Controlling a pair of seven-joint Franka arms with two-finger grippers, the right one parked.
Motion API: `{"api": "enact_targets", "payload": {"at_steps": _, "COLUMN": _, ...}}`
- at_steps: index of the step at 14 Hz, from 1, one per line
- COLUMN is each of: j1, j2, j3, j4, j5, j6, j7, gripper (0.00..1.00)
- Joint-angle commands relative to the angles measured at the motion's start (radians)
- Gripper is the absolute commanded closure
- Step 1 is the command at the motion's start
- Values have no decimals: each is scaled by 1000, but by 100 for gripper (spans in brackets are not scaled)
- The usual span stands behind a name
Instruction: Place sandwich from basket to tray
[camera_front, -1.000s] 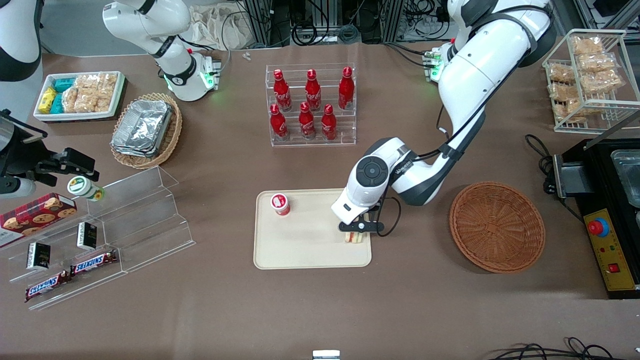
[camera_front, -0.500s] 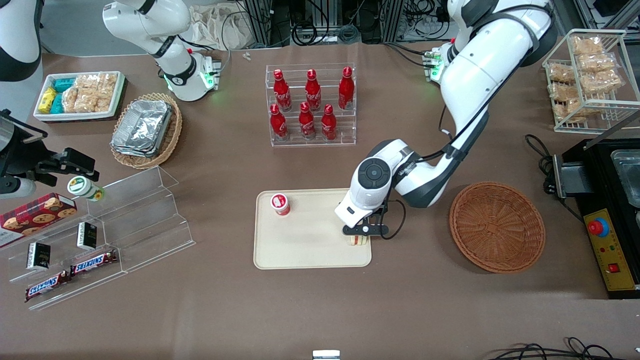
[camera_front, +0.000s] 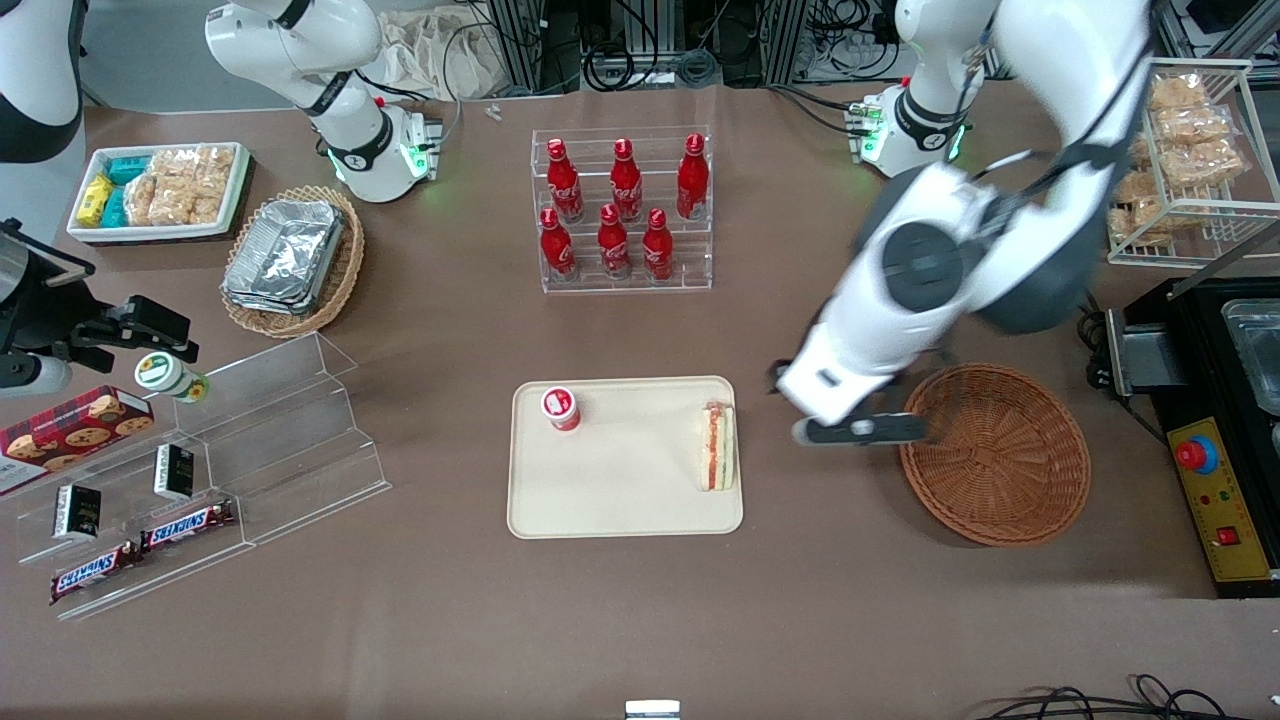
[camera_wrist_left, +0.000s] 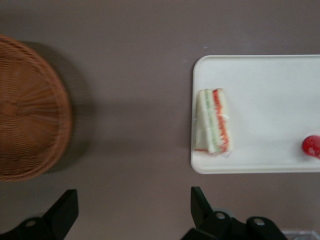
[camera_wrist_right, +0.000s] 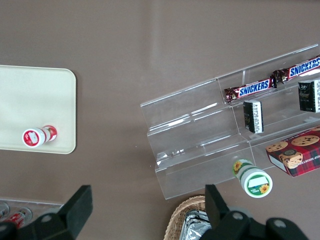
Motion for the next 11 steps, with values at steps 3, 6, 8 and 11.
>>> {"api": "enact_targets", "payload": {"at_steps": 3, "j1": 206, "j2": -133, "j3": -7, "j4": -39, "j5": -38, "j6": -120, "j7": 142, "gripper": 0}}
{"api": "enact_targets", "payload": {"at_steps": 6, "j1": 284, "j2": -194, "j3": -6, "j4": -44, "j5": -109, "j6": -145, "j7": 149, "gripper": 0}}
{"api": "enact_targets", "payload": {"at_steps": 8, "j1": 336, "j2": -246, "j3": -6, "j4": -67, "j5": -150, "j6": -162, "j7": 192, "gripper": 0}}
{"api": "enact_targets", "payload": {"at_steps": 11, "j1": 392, "j2": -329, "j3": -4, "j4": -116, "j5": -195, "j6": -163, "j7": 278, "gripper": 0}}
